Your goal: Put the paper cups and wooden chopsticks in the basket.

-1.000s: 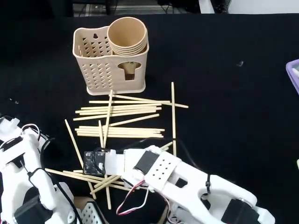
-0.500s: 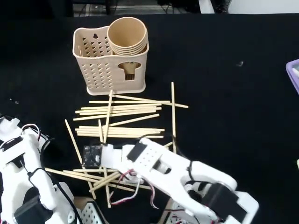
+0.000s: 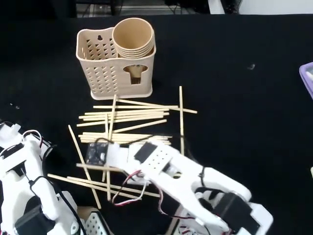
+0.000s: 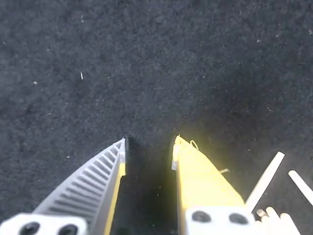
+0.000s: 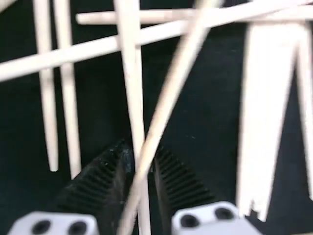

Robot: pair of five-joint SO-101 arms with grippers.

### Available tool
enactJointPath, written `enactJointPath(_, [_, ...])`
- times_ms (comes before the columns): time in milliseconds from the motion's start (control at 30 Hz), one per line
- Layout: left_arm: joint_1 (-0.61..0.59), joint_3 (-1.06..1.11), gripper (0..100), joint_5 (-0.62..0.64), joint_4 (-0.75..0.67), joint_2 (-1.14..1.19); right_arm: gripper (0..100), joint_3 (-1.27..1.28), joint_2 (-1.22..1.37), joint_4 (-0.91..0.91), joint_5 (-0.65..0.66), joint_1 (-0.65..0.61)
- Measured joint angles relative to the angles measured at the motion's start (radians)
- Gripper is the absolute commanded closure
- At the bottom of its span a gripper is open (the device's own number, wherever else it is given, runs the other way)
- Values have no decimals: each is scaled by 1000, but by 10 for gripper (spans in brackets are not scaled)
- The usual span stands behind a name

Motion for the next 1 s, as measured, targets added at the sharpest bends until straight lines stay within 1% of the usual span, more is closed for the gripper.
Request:
enactJointPath(100, [0, 0, 837, 0, 0, 0, 987, 23, -51, -12, -29, 46])
enactJointPath(233, [0, 0, 837, 0, 0, 0, 985, 68, -63, -86, -48, 100])
enactJointPath(367, [0, 0, 837, 0, 0, 0, 902, 80, -63, -106, -48, 109])
enactJointPath(433, [0, 0, 837, 0, 0, 0, 882, 83, -63, -112, -54, 109])
enactJointPath(567, [0, 0, 837, 0, 0, 0, 895, 84, -63, -117, -89, 109])
enactJointPath(667, [0, 0, 837, 0, 0, 0, 981, 84, -63, -118, -94, 109])
enactJointPath(700, [0, 0, 837, 0, 0, 0, 988, 84, -63, -118, -94, 109])
enactJointPath(867, [0, 0, 837, 0, 0, 0, 907, 84, -63, -118, -95, 109])
enactJointPath(1000, [0, 0, 837, 0, 0, 0, 896, 84, -63, -118, -95, 109])
